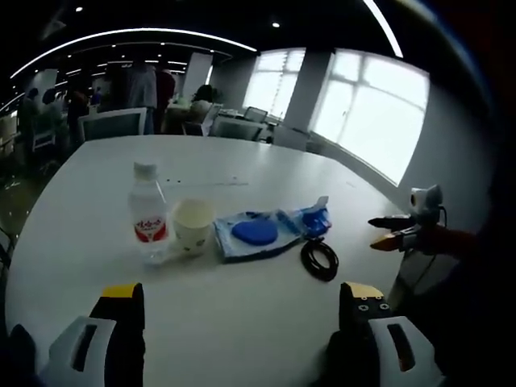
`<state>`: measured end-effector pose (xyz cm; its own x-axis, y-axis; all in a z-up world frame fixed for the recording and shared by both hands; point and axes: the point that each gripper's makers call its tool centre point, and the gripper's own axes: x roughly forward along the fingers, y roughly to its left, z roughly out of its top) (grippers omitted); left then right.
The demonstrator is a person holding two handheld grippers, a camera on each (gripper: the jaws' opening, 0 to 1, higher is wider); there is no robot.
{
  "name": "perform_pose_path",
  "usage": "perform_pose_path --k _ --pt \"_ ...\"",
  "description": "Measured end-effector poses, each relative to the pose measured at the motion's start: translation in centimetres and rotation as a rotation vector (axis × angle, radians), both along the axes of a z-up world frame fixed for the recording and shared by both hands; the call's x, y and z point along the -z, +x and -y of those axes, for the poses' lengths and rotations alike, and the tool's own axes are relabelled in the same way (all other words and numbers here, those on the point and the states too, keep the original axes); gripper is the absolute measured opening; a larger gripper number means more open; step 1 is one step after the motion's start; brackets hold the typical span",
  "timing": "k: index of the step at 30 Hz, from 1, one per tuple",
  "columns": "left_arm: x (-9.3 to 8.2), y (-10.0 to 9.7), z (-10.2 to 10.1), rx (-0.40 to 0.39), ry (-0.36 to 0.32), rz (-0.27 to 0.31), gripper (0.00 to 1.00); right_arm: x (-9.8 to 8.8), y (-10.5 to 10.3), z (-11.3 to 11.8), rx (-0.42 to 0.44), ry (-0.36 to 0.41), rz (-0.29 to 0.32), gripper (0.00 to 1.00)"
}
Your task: Arrange the tabletop items into an orderly group along one side of the table until the central work area is clear of visible clutter.
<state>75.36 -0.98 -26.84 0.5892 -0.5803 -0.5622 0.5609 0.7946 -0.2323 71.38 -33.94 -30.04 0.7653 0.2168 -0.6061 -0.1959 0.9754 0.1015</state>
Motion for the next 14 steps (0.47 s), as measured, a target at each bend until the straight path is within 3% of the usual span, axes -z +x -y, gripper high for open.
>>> perform_pose_path --k 14 --pt "0.28 -0.05 0.13 0.003 0.002 -0.007 1.0 0.24 -0.04 0.43 0.005 -0.004 -0.002 0.98"
